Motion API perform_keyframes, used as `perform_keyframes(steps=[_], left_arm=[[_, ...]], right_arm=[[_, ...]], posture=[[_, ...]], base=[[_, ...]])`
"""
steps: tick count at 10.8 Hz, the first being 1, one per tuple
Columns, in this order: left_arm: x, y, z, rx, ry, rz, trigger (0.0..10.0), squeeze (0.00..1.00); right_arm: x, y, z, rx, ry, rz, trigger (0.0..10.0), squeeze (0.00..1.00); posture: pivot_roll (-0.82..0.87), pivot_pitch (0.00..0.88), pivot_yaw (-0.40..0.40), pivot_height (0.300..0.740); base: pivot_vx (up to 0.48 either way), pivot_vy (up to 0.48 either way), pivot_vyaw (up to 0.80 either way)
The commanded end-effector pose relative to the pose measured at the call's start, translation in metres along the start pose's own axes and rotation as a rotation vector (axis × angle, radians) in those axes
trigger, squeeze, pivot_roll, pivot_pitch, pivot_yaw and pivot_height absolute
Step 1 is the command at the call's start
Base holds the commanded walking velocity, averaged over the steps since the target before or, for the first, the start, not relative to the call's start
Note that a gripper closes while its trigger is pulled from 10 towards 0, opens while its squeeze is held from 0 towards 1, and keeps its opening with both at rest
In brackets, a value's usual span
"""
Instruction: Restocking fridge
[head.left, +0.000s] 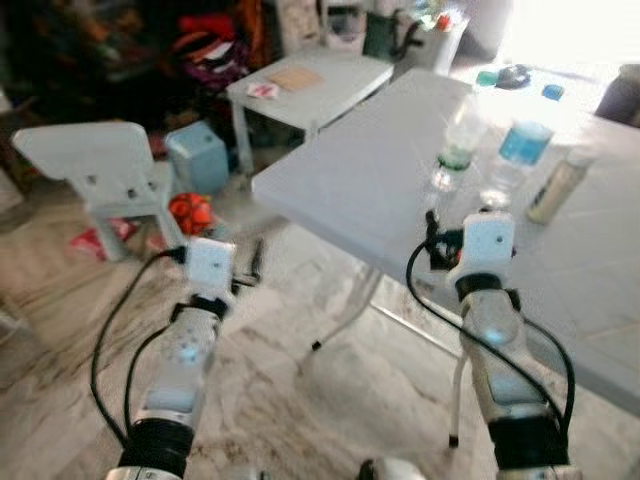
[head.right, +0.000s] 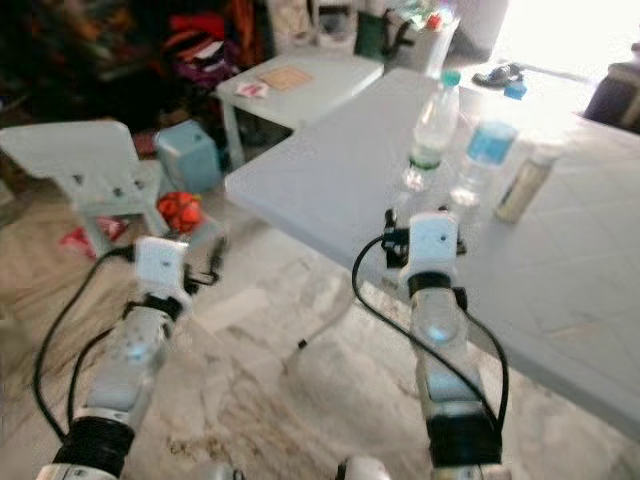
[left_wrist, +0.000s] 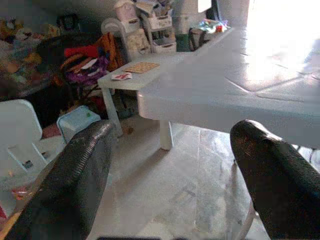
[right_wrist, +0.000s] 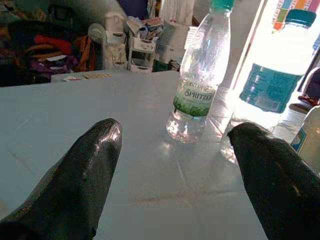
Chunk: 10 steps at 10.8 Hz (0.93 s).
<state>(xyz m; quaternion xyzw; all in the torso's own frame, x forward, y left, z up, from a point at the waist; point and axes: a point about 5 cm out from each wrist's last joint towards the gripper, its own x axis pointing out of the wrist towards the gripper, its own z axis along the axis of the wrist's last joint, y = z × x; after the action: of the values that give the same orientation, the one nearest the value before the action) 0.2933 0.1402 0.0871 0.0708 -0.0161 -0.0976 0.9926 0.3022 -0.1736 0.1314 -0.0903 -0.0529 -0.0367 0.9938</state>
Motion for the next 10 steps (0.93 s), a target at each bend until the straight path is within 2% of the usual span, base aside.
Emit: perform_keyframes(steps=[1, 2, 3, 5, 7, 9, 10], left_arm=[[0.0, 0.0, 0.006, 0.019, -0.028, -0.01, 10.0, 0.0], [0.0, -0.001, 0.005, 0.02, -0.026, -0.006, 10.0, 0.0], [-0.001, -0.002, 0.005, 0.02, -0.025, -0.017, 10.0, 0.0], [-0.004, -0.005, 0.006, 0.006, -0.038, -0.077, 10.0, 0.0], [-0.003, -0.006, 0.007, 0.006, -0.035, -0.077, 10.0, 0.0], [-0.004, -0.006, 0.008, -0.007, -0.04, -0.086, 10.0, 0.0], [-0.005, -0.003, 0.008, -0.023, -0.046, -0.055, 10.0, 0.0]], right_arm=[[0.002, -0.001, 0.001, 0.01, -0.002, -0.002, 10.0, 0.0], [0.004, -0.005, 0.005, -0.05, -0.025, -0.034, 10.0, 0.0], [0.007, -0.031, 0.007, -0.163, -0.024, -0.182, 10.0, 0.0], [0.013, -0.064, 0.006, -0.172, 0.007, -0.294, 10.0, 0.0], [0.014, -0.065, 0.005, -0.16, 0.008, -0.3, 10.0, 0.0], [0.011, -0.052, 0.001, -0.152, 0.01, -0.265, 10.0, 0.0], [0.011, -0.046, 0.0, -0.138, 0.003, -0.241, 10.0, 0.0]], posture=[[0.0, 0.047, 0.021, 0.74], [0.0, 0.048, 0.022, 0.74], [0.0, 0.051, 0.024, 0.74], [0.0, 0.061, 0.033, 0.74], [0.0, 0.064, 0.036, 0.74], [0.0, 0.06, 0.034, 0.74], [0.0, 0.06, 0.032, 0.74]], base=[[0.0, 0.0, 0.0], [0.0, 0.0, 0.0], [0.0, 0.0, 0.0], [0.388, 0.0, 0.0], [0.474, 0.0, -0.8], [0.439, 0.0, -0.8], [0.0, 0.0, 0.0]])
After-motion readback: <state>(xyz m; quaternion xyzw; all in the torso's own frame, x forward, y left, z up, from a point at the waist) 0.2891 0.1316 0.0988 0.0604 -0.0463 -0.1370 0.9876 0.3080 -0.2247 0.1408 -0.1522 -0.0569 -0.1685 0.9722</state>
